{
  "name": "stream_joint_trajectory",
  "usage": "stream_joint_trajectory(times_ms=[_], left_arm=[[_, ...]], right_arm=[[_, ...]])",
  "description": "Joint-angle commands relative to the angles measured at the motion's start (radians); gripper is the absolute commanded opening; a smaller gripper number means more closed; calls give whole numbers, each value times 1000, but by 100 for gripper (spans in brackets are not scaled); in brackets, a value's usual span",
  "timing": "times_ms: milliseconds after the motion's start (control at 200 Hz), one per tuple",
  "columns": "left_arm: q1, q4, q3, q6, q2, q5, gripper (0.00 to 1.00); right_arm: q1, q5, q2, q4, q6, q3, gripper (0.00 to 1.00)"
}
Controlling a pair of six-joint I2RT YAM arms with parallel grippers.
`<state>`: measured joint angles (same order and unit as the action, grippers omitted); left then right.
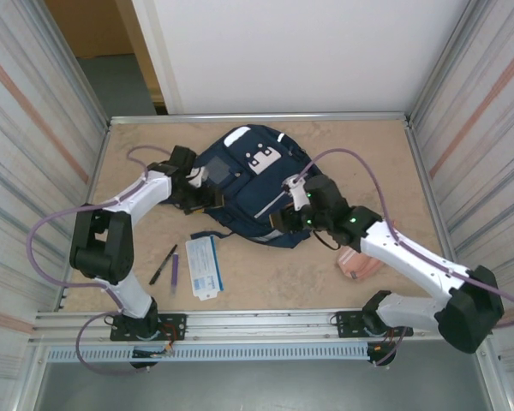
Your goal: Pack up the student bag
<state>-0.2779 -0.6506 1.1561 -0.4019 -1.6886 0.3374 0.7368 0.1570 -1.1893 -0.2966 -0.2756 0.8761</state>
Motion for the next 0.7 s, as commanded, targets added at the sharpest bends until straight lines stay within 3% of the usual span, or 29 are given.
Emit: stream_joint_trajectory(times_ms=[0,256,306,371,436,551,692], left_arm=[[-17,53,-23,-148,30,3,64],[-19,240,-56,-304,-56,22,62],[-19,268,-62,-324,-69,20,54],[-20,291,-59,-334,-84,34,25],[-21,283,-58,-333,-72,54,13],[-43,240,-73,-309,8,22,3],[-70,237,-127,-346,101,44,0]], right_arm=[[40,-58,-58,-25,11,35,50],[105,-95,-130,-2,-17,50,54],[117,-98,-140,4,-17,48,54],[129,-108,-155,17,-22,41,54],[133,-69,-183,41,-37,30,56],[133,48,-236,112,-70,-6,58],[96,-36,-314,106,-99,-4,55]])
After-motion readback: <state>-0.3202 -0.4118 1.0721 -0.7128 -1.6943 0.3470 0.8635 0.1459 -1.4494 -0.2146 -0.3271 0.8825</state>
